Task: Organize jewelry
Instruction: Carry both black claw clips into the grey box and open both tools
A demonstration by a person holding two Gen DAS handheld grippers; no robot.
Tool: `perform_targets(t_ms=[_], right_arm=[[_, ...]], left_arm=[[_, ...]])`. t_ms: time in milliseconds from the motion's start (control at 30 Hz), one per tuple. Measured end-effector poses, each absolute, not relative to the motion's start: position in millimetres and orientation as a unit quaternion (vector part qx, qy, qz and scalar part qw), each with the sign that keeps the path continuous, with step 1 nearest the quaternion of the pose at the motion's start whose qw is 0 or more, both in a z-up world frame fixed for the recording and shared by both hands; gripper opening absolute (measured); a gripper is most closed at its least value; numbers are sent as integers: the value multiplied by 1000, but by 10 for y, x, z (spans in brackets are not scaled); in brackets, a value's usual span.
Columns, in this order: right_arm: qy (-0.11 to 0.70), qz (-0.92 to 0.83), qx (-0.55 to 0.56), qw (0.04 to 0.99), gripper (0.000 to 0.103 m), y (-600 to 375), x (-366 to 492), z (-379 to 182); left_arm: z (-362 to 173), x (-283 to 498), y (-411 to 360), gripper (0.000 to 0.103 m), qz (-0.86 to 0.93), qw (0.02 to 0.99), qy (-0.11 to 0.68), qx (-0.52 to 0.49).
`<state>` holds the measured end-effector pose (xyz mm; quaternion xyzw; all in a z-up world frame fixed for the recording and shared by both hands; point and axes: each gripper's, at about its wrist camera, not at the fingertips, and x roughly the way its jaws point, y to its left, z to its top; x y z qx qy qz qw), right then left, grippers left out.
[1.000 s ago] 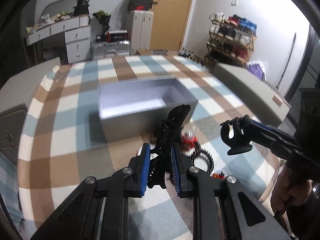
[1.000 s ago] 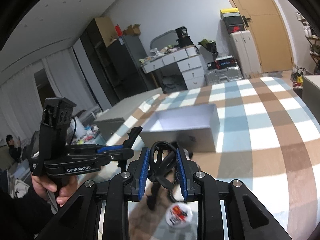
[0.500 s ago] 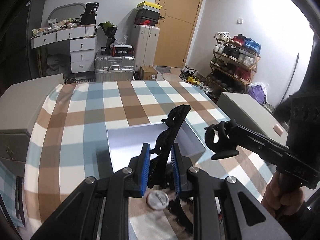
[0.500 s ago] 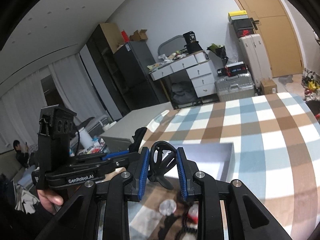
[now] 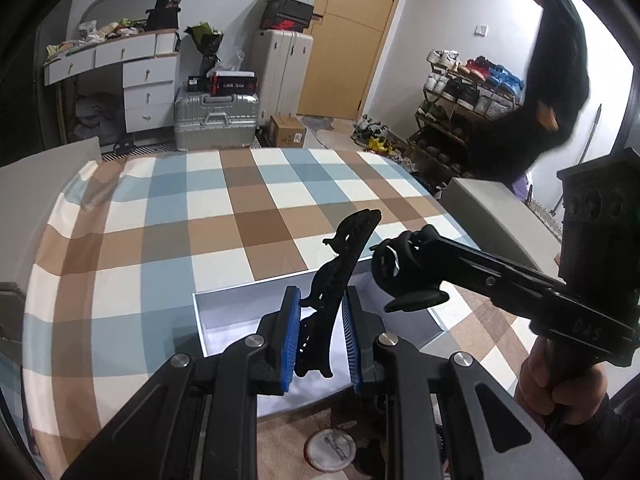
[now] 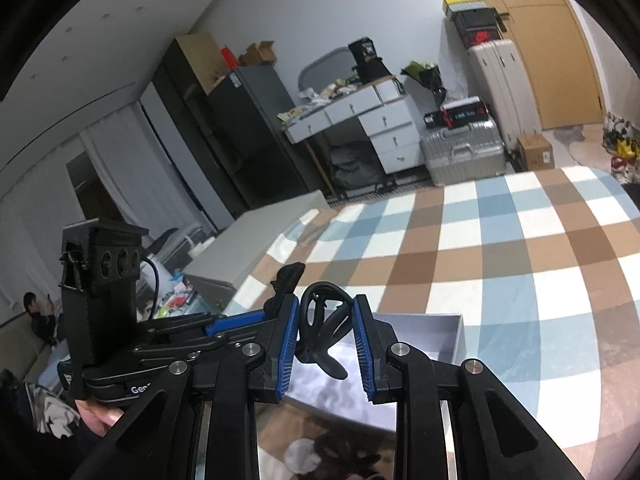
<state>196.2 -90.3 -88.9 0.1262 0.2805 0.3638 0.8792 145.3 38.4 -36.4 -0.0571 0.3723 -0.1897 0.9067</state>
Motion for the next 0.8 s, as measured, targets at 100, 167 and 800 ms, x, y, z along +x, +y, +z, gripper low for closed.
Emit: perform_targets(t_ms=[100,167,800], right_arm=[[295,363,119,876,26,-868,2032,-972],[303,361,115,874,26,-849,2068,-1011],[341,323,43,882,26,-585,2166,-1177]], left_arm=[[-451,1516,380,16,-199,897,390,-62],[-478,1552,374,16,-204,892,399,-68],[-639,1695,363,16,-204,877,431,-62]])
